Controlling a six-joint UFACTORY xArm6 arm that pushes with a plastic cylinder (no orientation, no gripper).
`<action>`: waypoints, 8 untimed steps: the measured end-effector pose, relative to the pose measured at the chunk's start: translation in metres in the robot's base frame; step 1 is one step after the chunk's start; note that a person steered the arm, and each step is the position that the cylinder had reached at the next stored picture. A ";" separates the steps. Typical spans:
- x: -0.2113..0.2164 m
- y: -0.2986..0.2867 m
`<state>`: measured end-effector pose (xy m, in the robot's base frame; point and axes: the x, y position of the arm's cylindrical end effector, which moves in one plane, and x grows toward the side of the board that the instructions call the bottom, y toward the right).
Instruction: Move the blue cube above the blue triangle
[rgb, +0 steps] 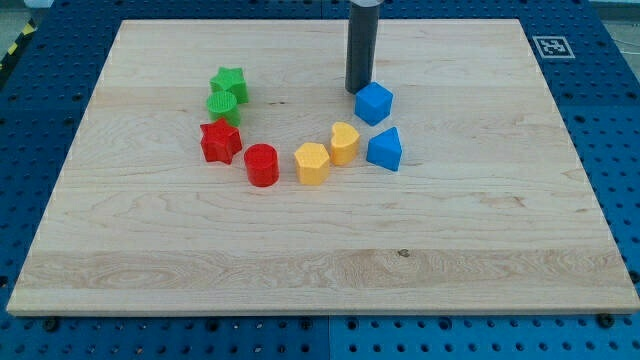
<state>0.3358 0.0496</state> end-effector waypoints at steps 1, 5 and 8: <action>-0.002 0.017; 0.027 0.022; 0.033 0.009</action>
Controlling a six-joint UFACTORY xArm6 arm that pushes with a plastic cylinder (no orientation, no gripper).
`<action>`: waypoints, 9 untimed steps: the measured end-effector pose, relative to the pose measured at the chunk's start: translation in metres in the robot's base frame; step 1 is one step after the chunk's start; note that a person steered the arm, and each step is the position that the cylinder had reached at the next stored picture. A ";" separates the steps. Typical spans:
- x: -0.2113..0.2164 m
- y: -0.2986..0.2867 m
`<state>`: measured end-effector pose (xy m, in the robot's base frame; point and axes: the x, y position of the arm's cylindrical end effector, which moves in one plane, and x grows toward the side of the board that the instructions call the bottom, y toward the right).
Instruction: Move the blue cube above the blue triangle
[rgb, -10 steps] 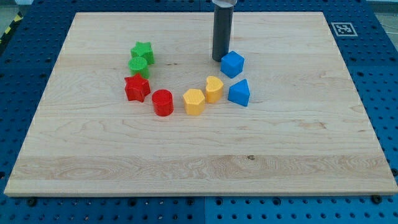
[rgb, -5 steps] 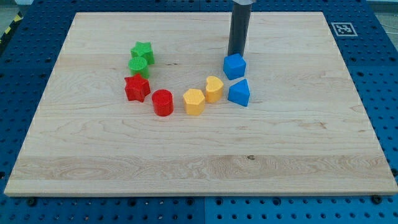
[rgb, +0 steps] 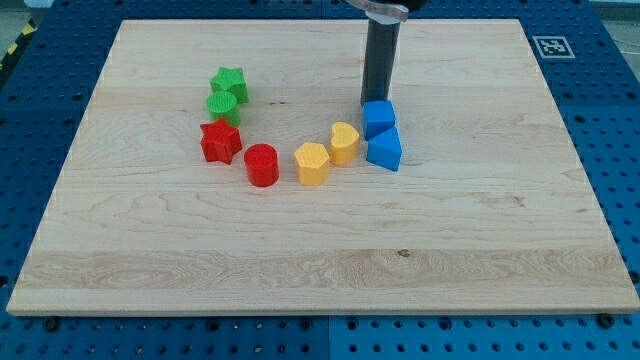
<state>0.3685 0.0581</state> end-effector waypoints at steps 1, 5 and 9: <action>0.004 -0.007; -0.001 -0.007; 0.010 0.044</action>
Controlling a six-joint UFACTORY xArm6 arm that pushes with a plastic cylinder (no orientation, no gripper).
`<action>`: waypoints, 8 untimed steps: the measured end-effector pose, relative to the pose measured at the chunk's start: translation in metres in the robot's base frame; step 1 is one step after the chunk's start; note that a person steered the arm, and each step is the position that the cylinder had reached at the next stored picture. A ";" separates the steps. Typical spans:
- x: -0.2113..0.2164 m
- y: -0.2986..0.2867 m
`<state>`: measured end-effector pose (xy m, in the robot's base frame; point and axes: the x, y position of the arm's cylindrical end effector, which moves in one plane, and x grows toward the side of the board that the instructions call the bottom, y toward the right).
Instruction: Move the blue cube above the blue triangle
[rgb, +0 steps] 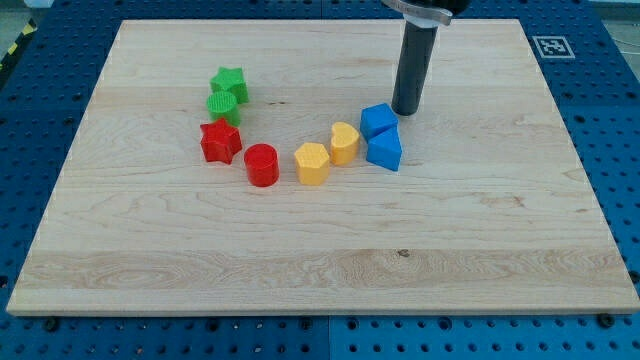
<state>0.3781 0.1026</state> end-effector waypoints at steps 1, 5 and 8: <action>0.007 -0.005; 0.011 -0.012; -0.009 -0.013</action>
<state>0.3692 0.0896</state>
